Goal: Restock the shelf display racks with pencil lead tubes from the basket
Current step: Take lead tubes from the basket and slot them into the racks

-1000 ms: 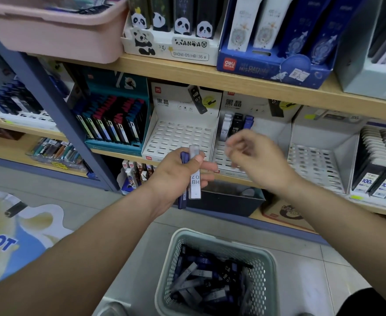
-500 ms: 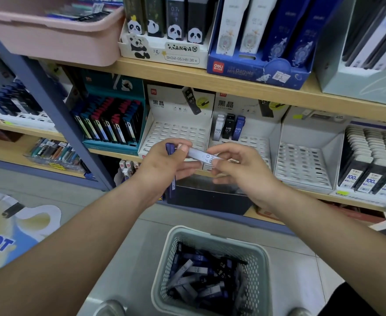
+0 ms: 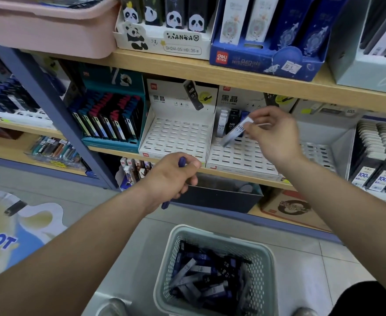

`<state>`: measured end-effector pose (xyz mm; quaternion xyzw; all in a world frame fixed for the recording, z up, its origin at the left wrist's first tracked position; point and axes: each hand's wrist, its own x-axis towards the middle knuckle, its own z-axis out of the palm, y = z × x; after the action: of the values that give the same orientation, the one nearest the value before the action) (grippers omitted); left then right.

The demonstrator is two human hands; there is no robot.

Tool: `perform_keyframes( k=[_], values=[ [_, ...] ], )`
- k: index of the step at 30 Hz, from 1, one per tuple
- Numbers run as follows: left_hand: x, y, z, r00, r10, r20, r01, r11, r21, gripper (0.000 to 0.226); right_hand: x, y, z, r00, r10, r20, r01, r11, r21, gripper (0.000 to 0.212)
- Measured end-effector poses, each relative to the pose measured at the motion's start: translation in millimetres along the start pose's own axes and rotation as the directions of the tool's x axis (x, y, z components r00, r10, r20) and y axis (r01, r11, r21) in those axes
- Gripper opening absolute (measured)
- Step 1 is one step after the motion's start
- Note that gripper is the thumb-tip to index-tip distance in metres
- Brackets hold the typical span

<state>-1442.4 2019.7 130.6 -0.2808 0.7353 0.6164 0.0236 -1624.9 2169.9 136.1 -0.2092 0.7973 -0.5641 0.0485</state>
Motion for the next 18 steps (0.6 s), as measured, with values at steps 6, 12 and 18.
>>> perform_keyframes(
  k=[6, 12, 18],
  values=[
    [5.1, -3.1, -3.8, 1.000, -0.022, -0.022, 0.020, 0.998, -0.067, 0.012, 28.8, 17.7, 21.7, 0.991, -0.125, 0.049, 0.132, 0.974, -0.182, 0.013],
    [7.0, -2.6, -5.3, 0.999, -0.029, -0.027, 0.024, 0.983, -0.181, 0.026, 28.0, 24.0, 27.1, 0.977, -0.202, 0.068, 0.212, 0.955, -0.208, 0.013],
    [4.5, -2.3, -7.9, 1.000, 0.000, -0.026, -0.005, 0.982, -0.189, 0.023, 22.0, 22.9, 30.1, 0.956, -0.252, 0.150, 0.288, 0.904, -0.316, 0.010]
  ],
)
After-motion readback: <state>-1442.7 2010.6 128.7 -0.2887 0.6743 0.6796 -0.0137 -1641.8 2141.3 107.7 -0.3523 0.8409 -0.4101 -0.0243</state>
